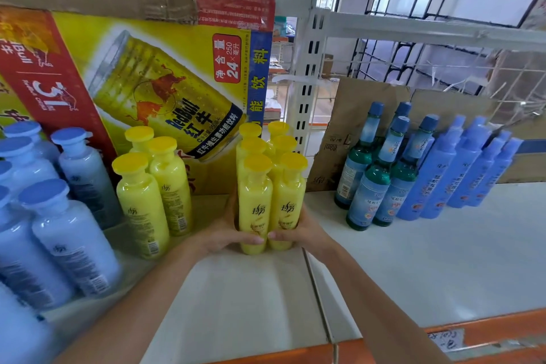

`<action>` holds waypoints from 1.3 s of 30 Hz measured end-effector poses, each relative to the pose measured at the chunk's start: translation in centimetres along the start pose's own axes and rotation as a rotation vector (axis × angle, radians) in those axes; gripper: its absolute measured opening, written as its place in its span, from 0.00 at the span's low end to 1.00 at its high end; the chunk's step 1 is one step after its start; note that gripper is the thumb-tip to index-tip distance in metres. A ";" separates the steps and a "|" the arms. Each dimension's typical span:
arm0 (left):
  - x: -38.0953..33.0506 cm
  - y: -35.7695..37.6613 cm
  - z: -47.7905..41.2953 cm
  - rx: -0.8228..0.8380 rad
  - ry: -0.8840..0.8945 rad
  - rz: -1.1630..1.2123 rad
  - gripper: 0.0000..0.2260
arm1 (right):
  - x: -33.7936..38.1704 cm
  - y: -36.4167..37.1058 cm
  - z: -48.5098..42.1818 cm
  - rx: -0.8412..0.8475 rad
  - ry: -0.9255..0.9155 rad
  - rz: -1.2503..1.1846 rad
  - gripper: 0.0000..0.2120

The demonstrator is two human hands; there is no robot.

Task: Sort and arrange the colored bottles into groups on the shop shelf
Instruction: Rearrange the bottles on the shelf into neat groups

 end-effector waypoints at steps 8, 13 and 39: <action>0.2 0.6 0.0 0.011 -0.030 0.012 0.60 | -0.6 0.3 -0.8 -0.028 -0.026 -0.035 0.47; 0.6 0.6 -0.5 0.008 -0.040 0.012 0.48 | -0.6 0.4 -0.6 -0.029 -0.059 -0.052 0.47; 1.2 2.3 2.1 -0.436 0.316 -0.066 0.37 | -1.1 1.0 1.1 -0.100 -0.104 0.142 0.38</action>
Point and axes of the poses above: each hand's wrist, its own z-axis away from the middle knuckle, its own y-axis out of the palm, x = y × z, the point moved 1 cm from there along -z, towards the middle knuckle, and after that the axes turned 3 degrees about -z, right-handed, at the moved point
